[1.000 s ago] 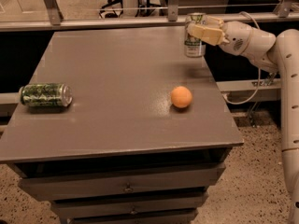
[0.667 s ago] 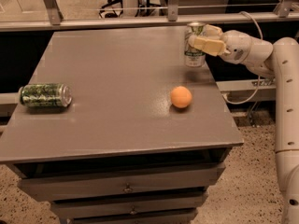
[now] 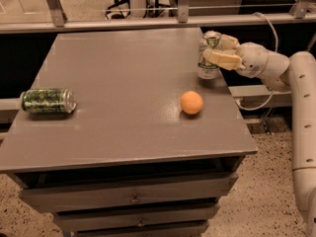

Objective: Place 7up can upright

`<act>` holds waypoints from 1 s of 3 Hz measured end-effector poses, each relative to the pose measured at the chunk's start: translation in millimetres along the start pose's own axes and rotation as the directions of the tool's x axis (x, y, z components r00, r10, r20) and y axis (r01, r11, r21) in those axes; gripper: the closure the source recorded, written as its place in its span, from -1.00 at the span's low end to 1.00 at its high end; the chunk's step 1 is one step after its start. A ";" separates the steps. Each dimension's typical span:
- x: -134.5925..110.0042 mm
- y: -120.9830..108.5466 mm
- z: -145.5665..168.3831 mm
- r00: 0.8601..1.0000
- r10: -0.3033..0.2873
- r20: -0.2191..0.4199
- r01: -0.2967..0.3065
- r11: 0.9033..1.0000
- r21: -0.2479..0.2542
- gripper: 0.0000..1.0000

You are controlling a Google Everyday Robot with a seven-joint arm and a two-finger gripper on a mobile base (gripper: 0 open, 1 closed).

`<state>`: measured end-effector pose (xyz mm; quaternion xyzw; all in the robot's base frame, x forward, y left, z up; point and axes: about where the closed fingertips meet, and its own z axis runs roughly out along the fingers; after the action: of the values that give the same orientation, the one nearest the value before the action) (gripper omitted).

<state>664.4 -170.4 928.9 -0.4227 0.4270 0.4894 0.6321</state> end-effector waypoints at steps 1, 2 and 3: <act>7.9 -0.9 -0.7 0.999 -0.024 0.042 0.024 1.000 0.017 0.35; 13.1 -1.8 0.8 0.997 -0.052 0.058 0.051 0.998 0.022 -0.11; 15.2 -1.3 -4.9 0.995 -0.083 0.056 0.082 0.996 0.030 -0.73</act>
Offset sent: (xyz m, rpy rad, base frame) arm 0.0047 -0.0006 -0.0212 0.0704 -0.0858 -0.0507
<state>667.4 -171.4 913.2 -0.4172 0.3976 0.4688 0.6694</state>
